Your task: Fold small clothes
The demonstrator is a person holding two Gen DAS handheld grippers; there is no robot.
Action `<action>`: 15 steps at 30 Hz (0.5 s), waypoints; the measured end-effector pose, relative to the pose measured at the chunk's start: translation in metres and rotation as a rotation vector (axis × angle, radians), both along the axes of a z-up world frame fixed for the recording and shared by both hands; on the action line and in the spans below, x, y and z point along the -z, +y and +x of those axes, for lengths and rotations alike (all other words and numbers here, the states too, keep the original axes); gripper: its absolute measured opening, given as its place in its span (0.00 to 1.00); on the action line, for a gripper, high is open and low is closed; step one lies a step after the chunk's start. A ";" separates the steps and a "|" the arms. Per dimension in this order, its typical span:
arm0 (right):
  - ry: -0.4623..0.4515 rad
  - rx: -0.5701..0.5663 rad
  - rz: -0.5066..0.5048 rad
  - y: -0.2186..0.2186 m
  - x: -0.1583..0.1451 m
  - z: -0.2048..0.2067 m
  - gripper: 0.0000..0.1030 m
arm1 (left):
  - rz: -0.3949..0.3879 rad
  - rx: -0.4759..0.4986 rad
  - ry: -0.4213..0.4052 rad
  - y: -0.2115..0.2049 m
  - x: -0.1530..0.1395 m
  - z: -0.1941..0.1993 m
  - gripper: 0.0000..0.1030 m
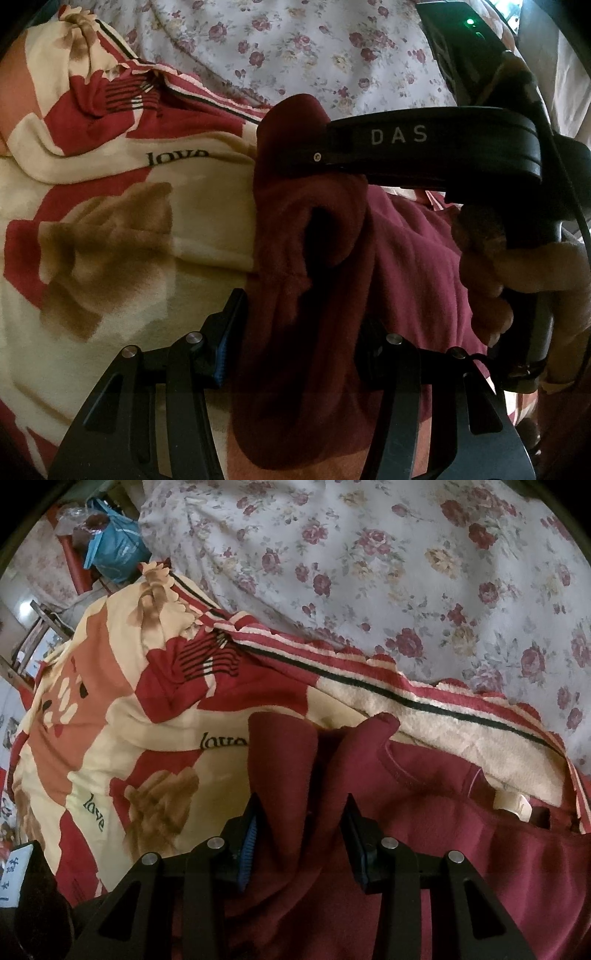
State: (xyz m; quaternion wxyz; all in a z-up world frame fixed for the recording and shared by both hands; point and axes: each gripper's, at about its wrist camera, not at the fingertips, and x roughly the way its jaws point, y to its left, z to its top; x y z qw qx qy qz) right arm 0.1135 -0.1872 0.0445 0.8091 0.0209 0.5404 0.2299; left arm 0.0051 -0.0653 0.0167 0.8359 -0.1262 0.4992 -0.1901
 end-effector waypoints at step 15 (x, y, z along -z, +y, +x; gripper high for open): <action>-0.005 0.003 0.003 0.000 0.000 -0.003 0.38 | -0.012 0.013 0.018 0.000 0.000 0.002 0.54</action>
